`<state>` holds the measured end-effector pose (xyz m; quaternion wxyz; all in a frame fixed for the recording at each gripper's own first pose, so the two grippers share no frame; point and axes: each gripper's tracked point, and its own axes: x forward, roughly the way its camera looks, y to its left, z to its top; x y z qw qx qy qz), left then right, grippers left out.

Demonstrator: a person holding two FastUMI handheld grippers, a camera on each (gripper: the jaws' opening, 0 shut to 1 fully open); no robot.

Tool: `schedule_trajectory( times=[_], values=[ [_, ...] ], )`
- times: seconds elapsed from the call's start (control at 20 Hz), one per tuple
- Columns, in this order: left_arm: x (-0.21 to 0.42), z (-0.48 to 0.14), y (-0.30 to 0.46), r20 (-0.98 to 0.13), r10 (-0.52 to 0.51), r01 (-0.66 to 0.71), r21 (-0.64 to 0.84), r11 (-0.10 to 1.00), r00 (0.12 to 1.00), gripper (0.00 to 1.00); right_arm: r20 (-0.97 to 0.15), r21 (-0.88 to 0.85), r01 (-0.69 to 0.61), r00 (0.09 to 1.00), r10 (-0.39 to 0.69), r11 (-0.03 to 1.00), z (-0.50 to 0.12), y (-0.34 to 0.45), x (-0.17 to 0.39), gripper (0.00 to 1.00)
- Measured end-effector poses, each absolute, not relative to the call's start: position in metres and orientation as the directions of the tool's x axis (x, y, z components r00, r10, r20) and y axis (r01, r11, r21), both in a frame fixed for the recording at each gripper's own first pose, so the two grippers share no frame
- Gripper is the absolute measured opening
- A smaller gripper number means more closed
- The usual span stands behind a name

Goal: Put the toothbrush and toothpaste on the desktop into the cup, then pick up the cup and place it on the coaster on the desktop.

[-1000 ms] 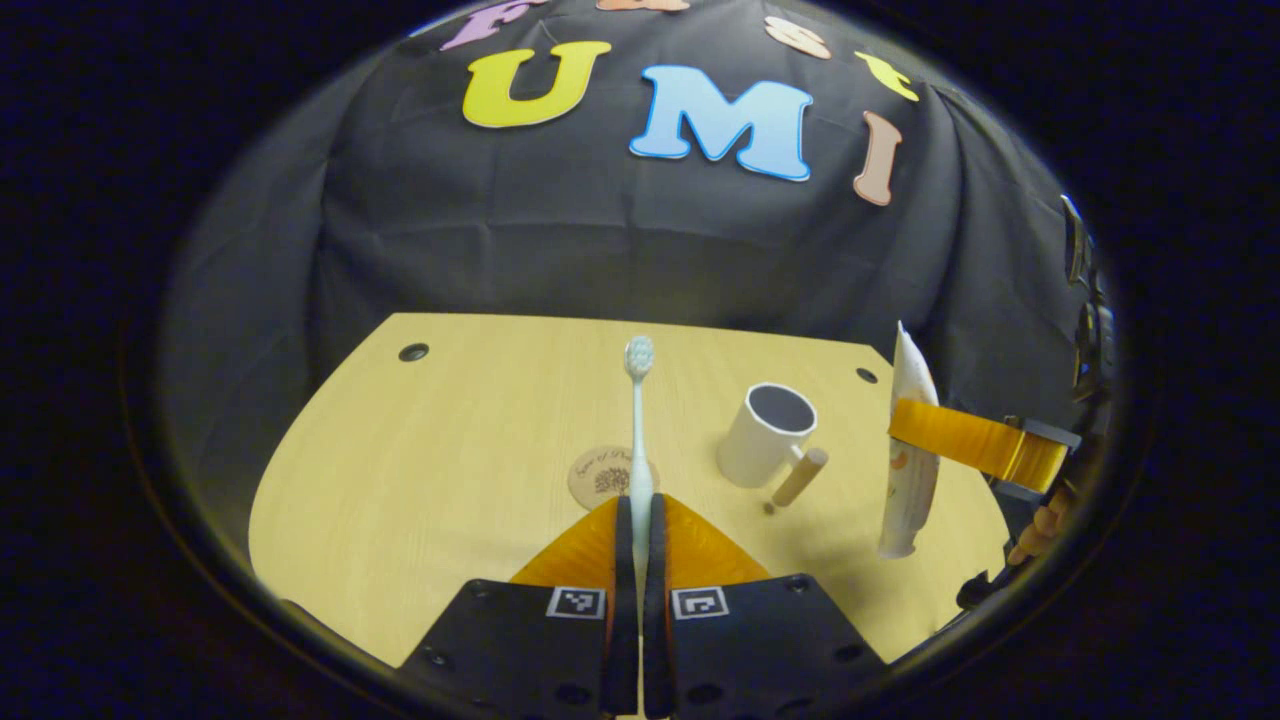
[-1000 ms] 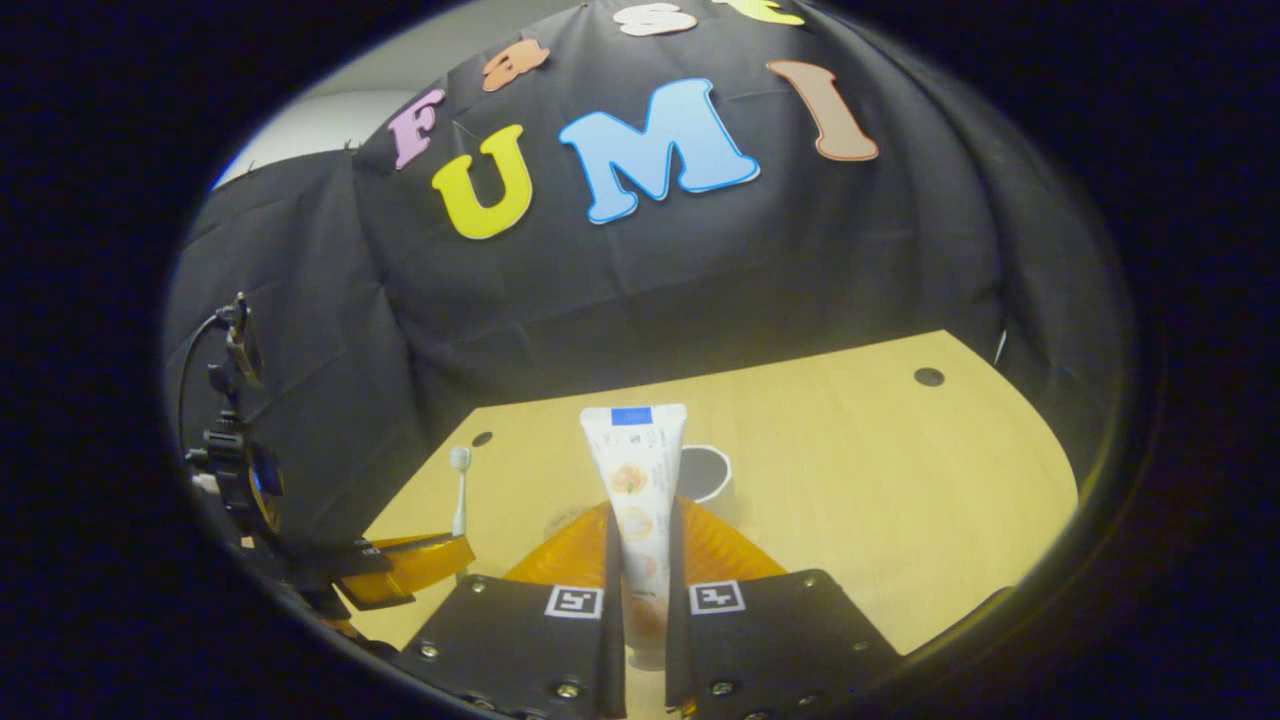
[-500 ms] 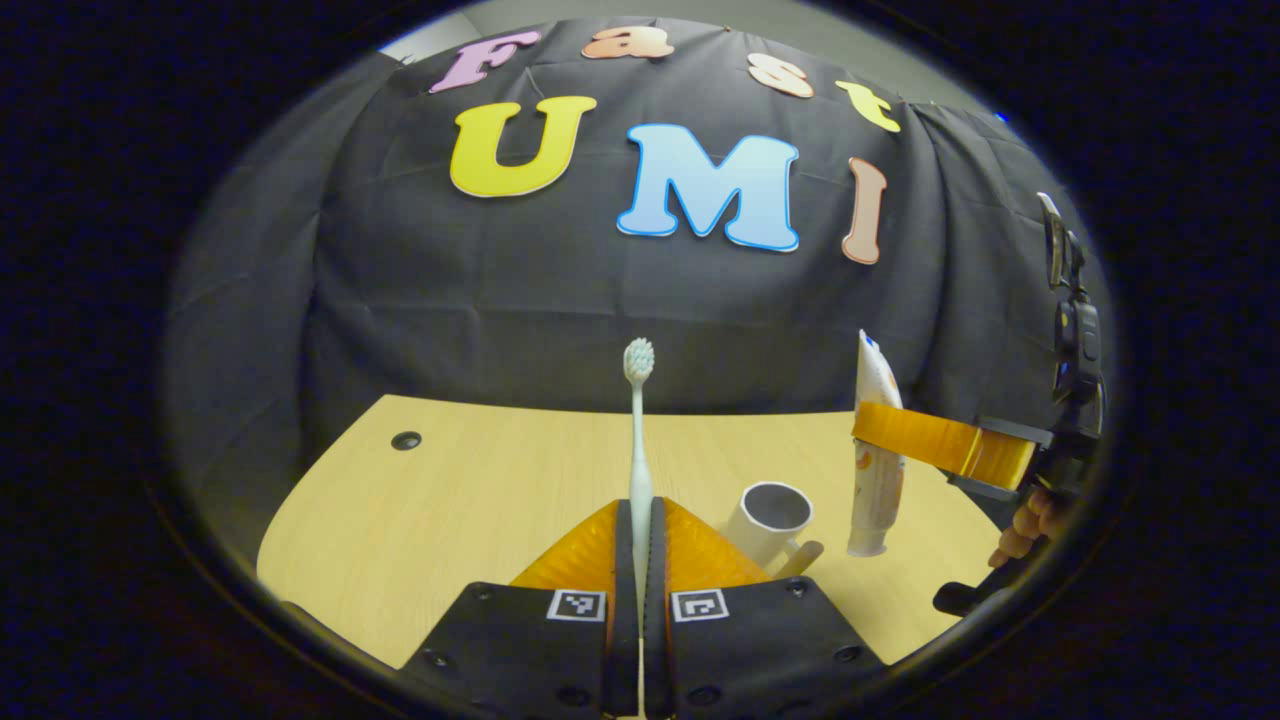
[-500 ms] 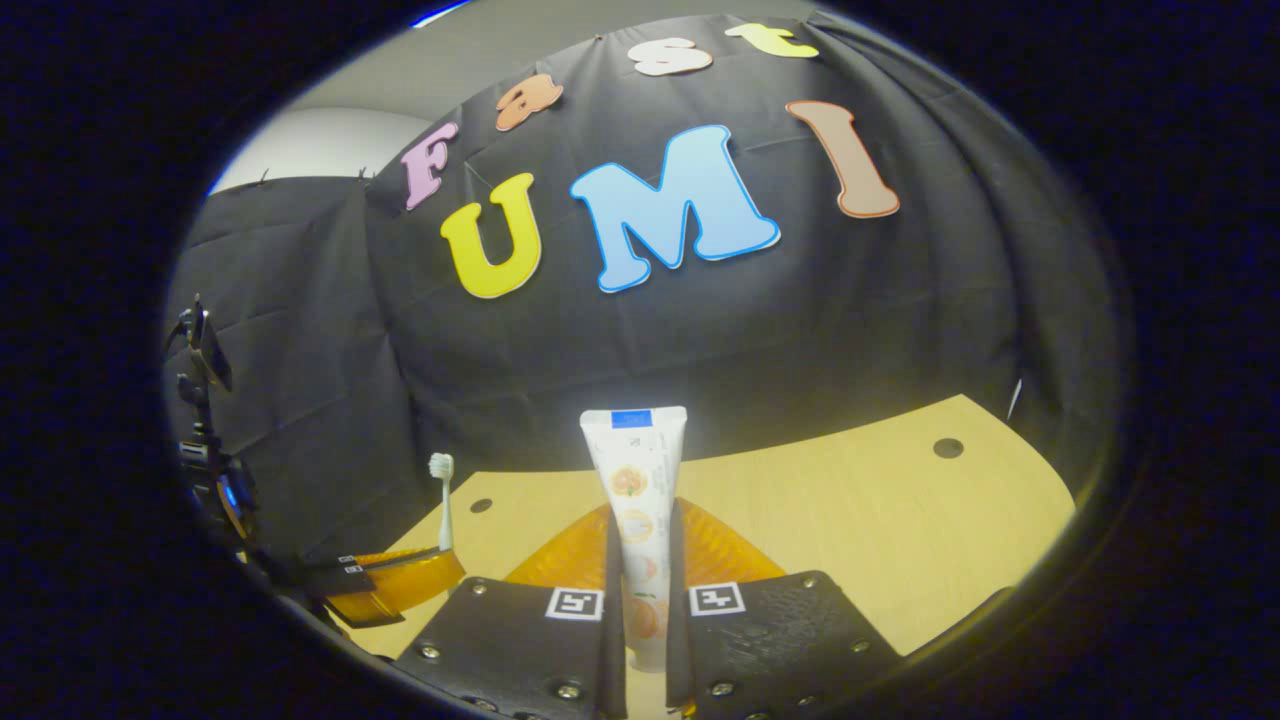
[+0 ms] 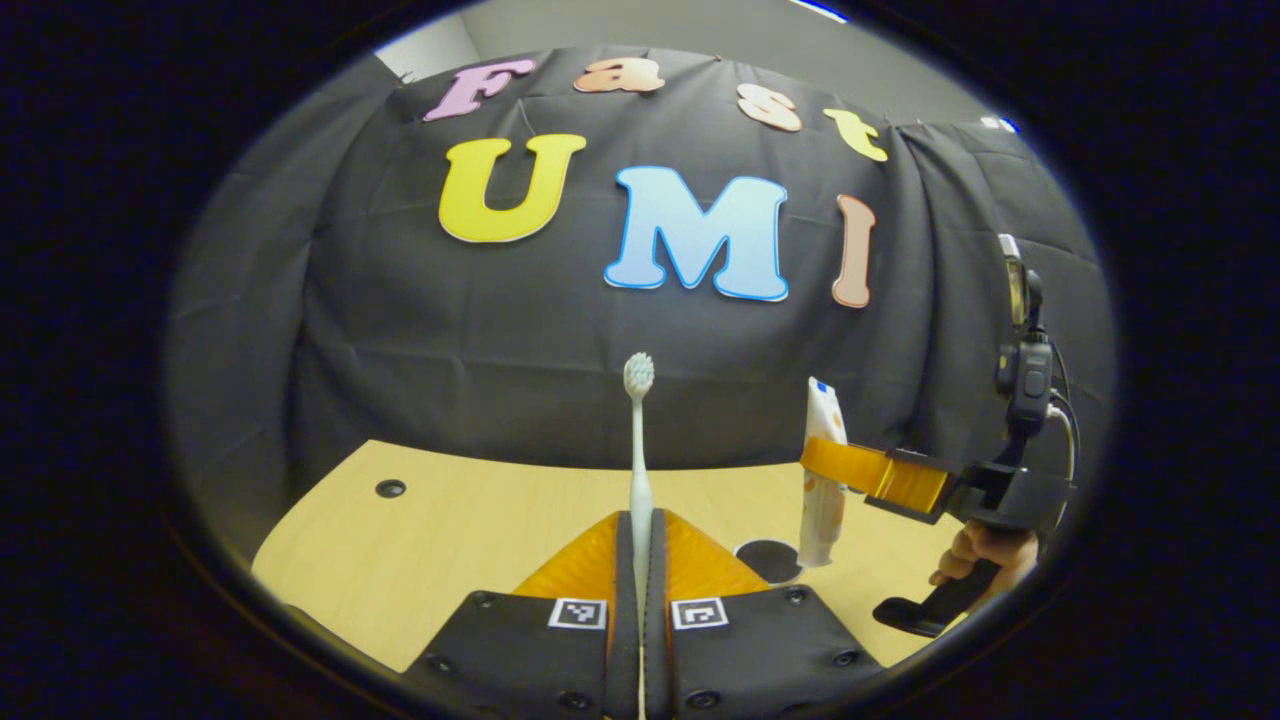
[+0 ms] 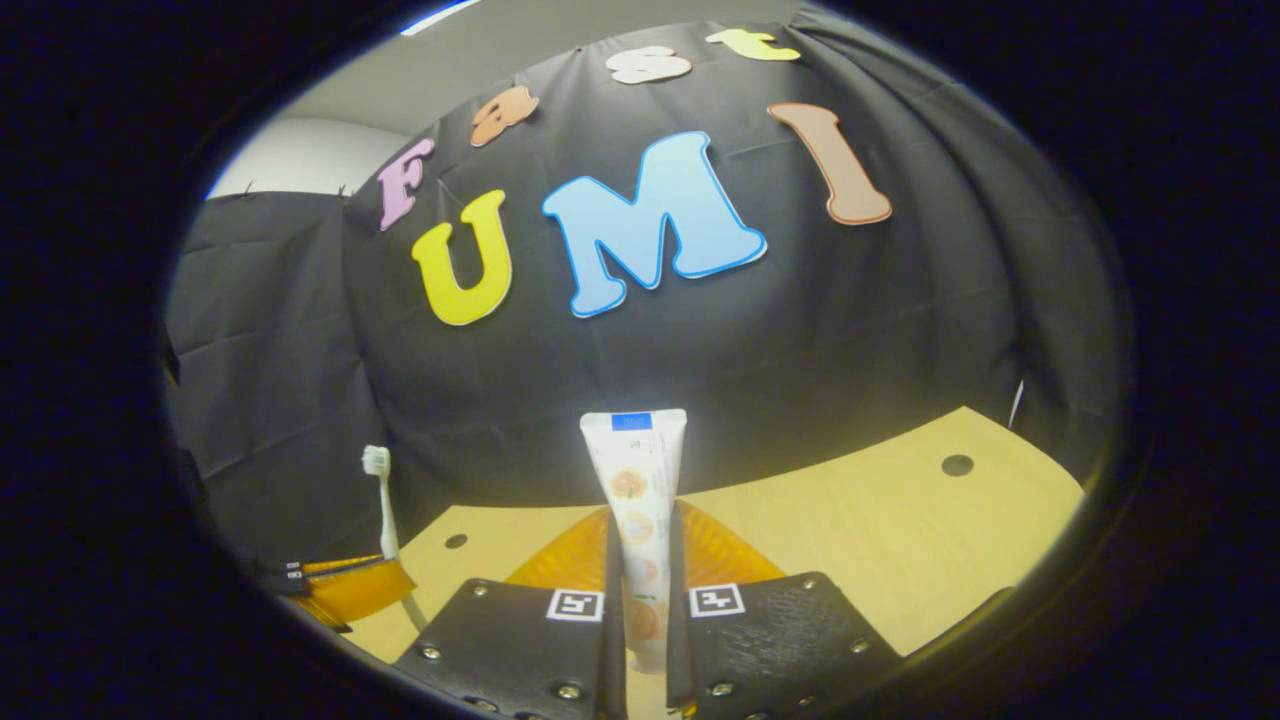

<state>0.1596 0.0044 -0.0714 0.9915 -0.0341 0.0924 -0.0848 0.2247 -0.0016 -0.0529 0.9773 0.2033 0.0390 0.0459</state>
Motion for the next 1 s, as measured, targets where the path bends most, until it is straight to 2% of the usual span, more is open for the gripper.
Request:
schedule_trajectory(
  times=[0.25,0.5,1.0],
  values=[
    [0.162,-0.073,0.002,-0.171,-0.180,0.167,-0.087,0.982,0.969,0.09,-0.057,0.377,-0.058,0.995,0.086,0.924,-0.067,-0.004,0.246,0.16],
    [0.173,-0.084,0.002,-0.186,-0.169,0.148,-0.121,0.982,0.968,0.09,-0.028,0.281,-0.054,0.998,0.064,0.958,-0.082,0.001,0.259,0.16],
    [0.183,-0.101,0.010,-0.205,-0.140,0.110,-0.151,0.982,0.969,0.09,-0.145,0.245,-0.050,0.986,0.087,0.968,-0.141,0.013,0.258,0.22]
  ],
)
